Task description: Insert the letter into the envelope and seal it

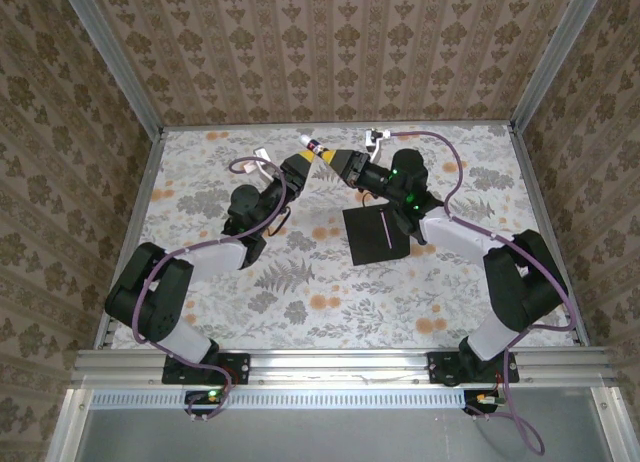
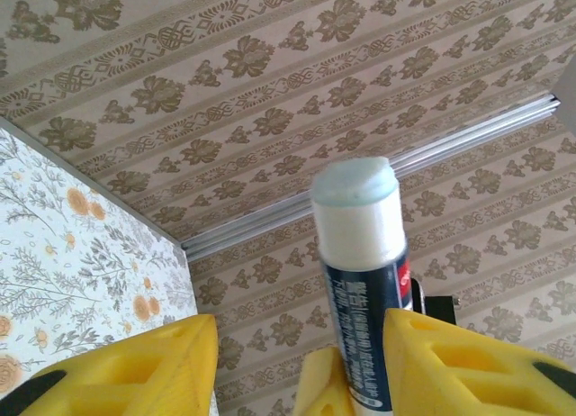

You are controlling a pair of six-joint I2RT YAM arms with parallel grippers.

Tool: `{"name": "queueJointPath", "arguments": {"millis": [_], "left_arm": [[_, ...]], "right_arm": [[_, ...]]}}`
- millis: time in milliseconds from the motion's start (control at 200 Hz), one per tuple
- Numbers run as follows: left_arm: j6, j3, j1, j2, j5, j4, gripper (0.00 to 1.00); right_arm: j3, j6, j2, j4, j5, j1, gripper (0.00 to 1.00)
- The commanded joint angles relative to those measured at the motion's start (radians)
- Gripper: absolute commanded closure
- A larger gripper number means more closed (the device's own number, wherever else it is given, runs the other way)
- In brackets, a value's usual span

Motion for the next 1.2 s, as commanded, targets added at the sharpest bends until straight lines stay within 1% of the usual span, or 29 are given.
{"name": "queueJointPath", "arguments": {"millis": [0,240,405,505,600,715,810,895,1030,1195], "left_arm": [[0.033,0.012,0.011,-0.034,0.014,-0.015,0.49],[0.077,0.018,0.029,-0.075,0.043,-0.091,0.48],[0.136,0.027,0.05,-0.12,0.078,-0.202,0.47],[0.183,0.04,0.062,-0.148,0.105,-0.291,0.46],[0.262,0.071,0.068,-0.18,0.131,-0.429,0.45],[0.411,0.139,0.067,-0.223,0.144,-0.679,0.44],[0.536,0.205,0.067,-0.246,0.132,-0.885,0.44],[0.623,0.249,0.064,-0.256,0.114,-1.013,0.44],[0.716,0.298,0.058,-0.251,0.097,-1.135,0.45],[0.795,0.349,0.036,-0.205,0.104,-1.211,0.49]], "right_arm": [[-0.015,-0.025,-0.04,0.029,0.003,-0.007,0.75],[-0.026,-0.057,-0.069,-0.026,0.006,-0.023,0.75],[-0.027,-0.116,-0.114,-0.125,0.014,-0.042,0.75],[-0.018,-0.17,-0.147,-0.235,0.026,-0.059,0.75],[-0.005,-0.215,-0.177,-0.333,0.034,-0.075,0.75],[0.015,-0.289,-0.212,-0.477,0.056,-0.095,0.76],[0.038,-0.369,-0.268,-0.612,0.085,-0.109,0.76],[0.056,-0.44,-0.296,-0.721,0.124,-0.119,0.76],[0.07,-0.527,-0.338,-0.857,0.183,-0.131,0.76],[0.082,-0.591,-0.367,-0.97,0.232,-0.145,0.76]]}}
